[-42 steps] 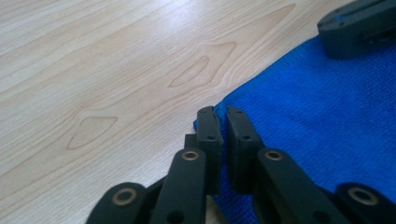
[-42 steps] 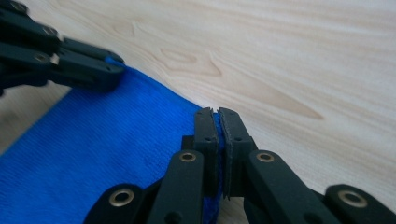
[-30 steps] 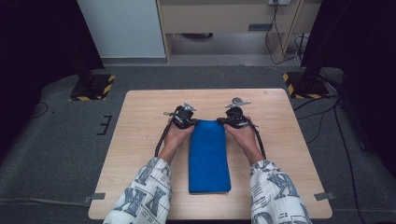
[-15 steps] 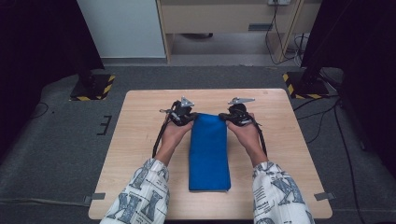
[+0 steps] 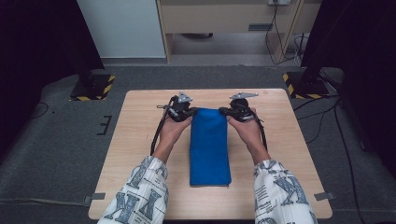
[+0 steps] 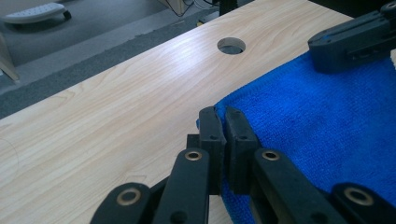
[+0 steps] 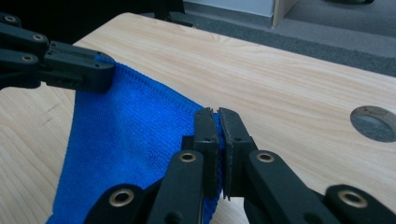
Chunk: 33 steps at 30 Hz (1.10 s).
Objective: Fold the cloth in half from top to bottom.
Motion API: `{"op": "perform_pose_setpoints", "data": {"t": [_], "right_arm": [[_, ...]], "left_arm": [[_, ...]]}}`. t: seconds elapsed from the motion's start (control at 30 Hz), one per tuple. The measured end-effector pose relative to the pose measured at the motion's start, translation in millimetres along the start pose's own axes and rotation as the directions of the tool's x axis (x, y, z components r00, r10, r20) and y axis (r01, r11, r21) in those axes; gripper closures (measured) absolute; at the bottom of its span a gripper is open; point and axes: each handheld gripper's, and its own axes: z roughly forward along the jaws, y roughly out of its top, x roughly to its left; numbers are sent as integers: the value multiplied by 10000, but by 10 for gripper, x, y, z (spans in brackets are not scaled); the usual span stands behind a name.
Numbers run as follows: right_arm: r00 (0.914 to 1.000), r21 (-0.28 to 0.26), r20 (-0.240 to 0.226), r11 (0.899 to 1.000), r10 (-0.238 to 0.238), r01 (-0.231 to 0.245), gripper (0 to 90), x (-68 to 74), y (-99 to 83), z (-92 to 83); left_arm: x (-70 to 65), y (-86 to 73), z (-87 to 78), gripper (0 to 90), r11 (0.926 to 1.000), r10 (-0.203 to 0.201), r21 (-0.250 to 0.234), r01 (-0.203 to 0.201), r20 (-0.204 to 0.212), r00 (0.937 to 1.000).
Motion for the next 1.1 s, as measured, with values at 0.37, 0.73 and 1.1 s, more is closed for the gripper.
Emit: {"op": "perform_pose_setpoints", "data": {"t": [0.37, 0.73, 1.1], "right_arm": [[10000, -84, -15, 10000, -43, 43, 872, -34, 7, -12], [10000, -240, -71, 9997, 13, -14, 871, -37, 26, -31], [9999, -546, -62, 9985, 96, -99, 872, -70, 65, -93]], "left_arm": [[5, 2, 25, 869, 10000, 14, -18, -14, 12, 10000], [-5, 35, 4, 869, 10000, -14, -67, 14, 2, 10000], [-28, 148, -36, 869, 9997, 104, -213, -106, -80, 9999]]}}
